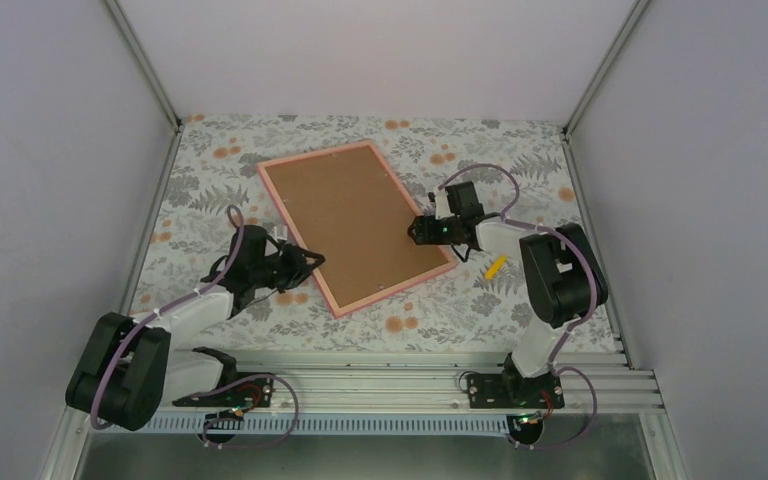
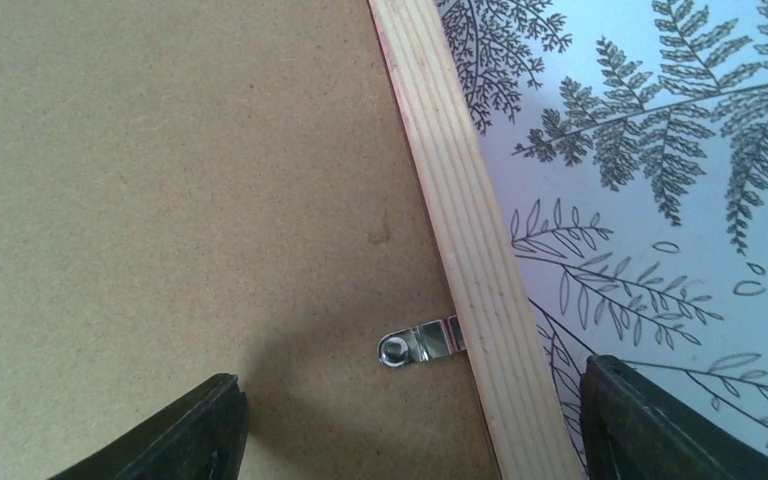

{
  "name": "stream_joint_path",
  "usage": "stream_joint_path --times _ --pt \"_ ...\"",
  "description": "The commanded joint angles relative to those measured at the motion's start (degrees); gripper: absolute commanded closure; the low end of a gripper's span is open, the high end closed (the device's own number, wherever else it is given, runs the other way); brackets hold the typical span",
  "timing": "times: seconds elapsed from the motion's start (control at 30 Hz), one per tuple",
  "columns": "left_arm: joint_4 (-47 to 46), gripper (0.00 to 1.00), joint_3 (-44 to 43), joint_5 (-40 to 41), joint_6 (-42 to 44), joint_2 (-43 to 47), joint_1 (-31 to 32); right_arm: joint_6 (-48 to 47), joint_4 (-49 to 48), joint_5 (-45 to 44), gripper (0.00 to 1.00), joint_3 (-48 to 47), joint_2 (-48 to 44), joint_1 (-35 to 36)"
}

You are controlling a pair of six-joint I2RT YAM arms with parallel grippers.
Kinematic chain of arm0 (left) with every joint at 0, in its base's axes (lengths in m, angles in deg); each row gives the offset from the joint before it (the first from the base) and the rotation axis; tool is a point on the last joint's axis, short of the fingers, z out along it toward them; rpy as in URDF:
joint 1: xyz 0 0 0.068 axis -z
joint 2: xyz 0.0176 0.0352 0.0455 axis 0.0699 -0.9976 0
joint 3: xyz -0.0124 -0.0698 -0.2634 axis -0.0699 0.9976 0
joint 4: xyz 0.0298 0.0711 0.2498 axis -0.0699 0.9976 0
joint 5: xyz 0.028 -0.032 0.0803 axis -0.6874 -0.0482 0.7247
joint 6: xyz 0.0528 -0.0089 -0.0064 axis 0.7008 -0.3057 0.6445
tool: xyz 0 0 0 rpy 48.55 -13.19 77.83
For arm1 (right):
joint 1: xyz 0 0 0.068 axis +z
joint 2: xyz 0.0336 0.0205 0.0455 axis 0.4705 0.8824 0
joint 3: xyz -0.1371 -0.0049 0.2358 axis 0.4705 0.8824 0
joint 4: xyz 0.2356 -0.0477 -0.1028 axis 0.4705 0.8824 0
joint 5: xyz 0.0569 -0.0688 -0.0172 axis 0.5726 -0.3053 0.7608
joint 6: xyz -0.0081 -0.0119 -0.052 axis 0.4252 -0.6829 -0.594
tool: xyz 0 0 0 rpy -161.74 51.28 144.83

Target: Take the photo out of the frame

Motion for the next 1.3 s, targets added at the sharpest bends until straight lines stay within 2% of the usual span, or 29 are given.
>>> stream_joint_path --times 0.0,0.33,0.57,1.27 --pt "1.5 0.76 -2.8 5.3 11.6 -1.8 0.4 -1.3 2.2 5.3 0.27 2.7 -2.1 0.5" --pt "7.2 0.68 -8.4 10.9 16.6 -8.3 0.4 -0.2 2.2 5.5 0.27 6.8 -5.7 0.5" --pt "10.0 0.57 -12.2 14.2 19.3 -12.8 0.9 1.5 1.3 6.6 0.27 10.3 -9.2 0.4" --pt "18.9 0.31 -22.5 29.3 22.8 -20.0 8.9 6.6 2.0 8.2 0.25 20.9 -20.7 0.4"
